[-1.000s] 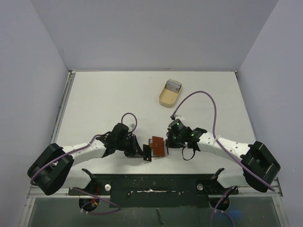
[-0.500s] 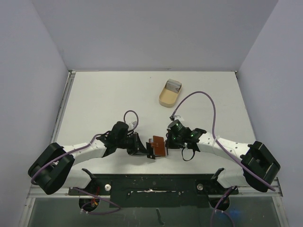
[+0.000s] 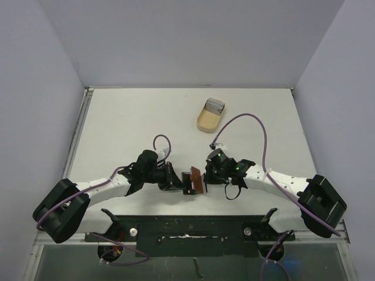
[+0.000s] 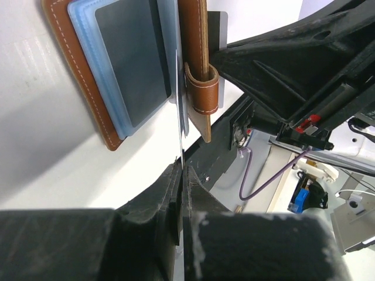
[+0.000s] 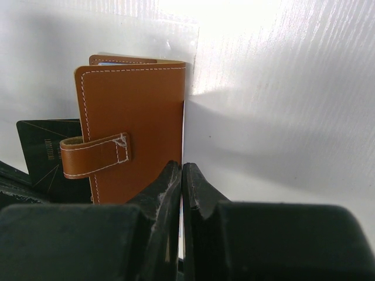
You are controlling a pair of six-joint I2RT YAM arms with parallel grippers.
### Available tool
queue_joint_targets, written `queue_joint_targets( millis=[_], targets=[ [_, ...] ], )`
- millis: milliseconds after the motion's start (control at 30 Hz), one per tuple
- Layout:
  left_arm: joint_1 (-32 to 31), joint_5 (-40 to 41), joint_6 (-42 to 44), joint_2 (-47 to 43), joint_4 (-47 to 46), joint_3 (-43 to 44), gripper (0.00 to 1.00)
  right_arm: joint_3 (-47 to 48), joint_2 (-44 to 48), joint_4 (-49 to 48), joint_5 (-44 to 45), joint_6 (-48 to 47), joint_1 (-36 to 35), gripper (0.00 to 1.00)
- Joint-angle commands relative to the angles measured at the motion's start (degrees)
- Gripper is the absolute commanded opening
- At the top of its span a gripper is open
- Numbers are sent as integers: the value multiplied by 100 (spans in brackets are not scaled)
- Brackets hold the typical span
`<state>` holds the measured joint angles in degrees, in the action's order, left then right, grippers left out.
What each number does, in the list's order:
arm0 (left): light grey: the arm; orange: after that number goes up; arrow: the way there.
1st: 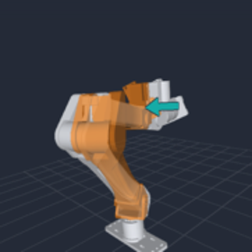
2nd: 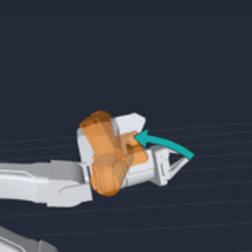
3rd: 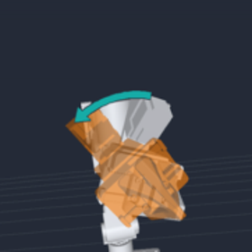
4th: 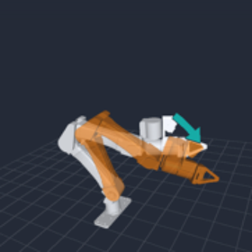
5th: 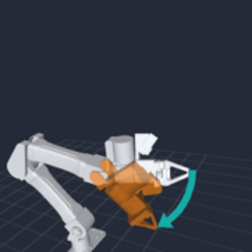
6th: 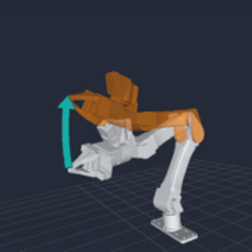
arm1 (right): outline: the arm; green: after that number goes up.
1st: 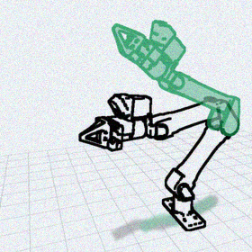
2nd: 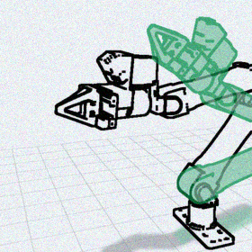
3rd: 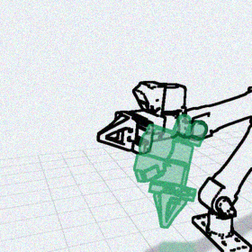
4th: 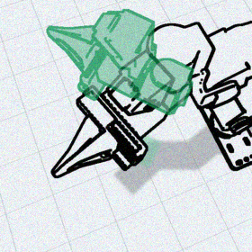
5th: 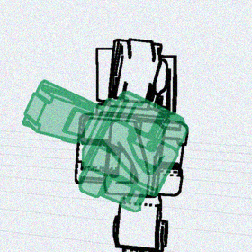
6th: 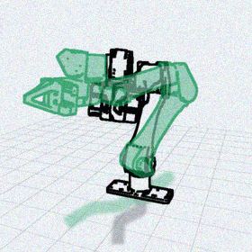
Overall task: Put the credit cards into the card holder
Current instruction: Adjust the card holder at the center of the board.
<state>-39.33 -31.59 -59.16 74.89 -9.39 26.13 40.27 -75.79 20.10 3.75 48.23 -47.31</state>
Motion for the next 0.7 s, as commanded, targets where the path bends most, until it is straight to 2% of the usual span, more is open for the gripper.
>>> queue_joint_targets(
  millis=[0, 667],
  targets=[
    [-32, -157, -26, -168, -572, 19, 0, 6, 94, -218, 73, -50, -33, 0],
    [-201, -159, 174, 84, -712, 280, 0, -429, 271, -839, 65, 2, -31, 0]
  ],
)
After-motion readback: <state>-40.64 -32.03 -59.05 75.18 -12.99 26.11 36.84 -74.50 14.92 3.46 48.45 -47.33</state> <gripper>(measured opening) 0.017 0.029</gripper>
